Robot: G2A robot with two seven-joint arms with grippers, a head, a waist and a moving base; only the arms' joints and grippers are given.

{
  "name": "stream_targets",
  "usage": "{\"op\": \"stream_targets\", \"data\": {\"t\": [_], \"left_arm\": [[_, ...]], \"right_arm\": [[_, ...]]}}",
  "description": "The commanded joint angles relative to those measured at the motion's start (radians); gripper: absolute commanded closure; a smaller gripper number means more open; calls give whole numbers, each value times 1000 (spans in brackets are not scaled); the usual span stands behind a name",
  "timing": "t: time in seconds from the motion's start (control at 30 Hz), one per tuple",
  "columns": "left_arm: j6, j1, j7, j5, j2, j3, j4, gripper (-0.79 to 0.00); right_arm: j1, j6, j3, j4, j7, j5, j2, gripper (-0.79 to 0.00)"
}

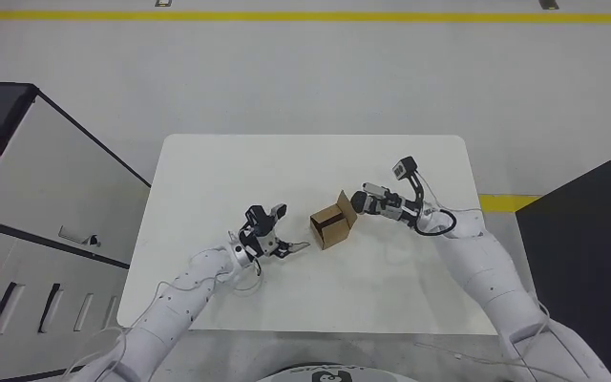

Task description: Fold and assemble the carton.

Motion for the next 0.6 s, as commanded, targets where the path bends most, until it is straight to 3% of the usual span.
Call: {"op": "stream_targets", "data": {"t": [0.0,0.03,0.1,0.3,0.57], "left_arm": [[-22,3,-10,-8,0,2,-8,-126],[-25,2,-23,3,1,4,-14,0],[23,-8,-60,94,8,2,-44,0],[30,-5,-82,109,7,10,-45,0],[34,-16,-77,69,-24,81,-29,0]], "right_arm": [[-8,-2,11,-14,-19,-31,5,-785],[-12,-8,18,-22,-26,-43,8,-785],[-16,-15,24,-30,-27,-50,10,-785],[-16,-15,24,-30,-27,-50,10,-785],[-16,-15,24,-30,-27,-50,10,-785]]}}
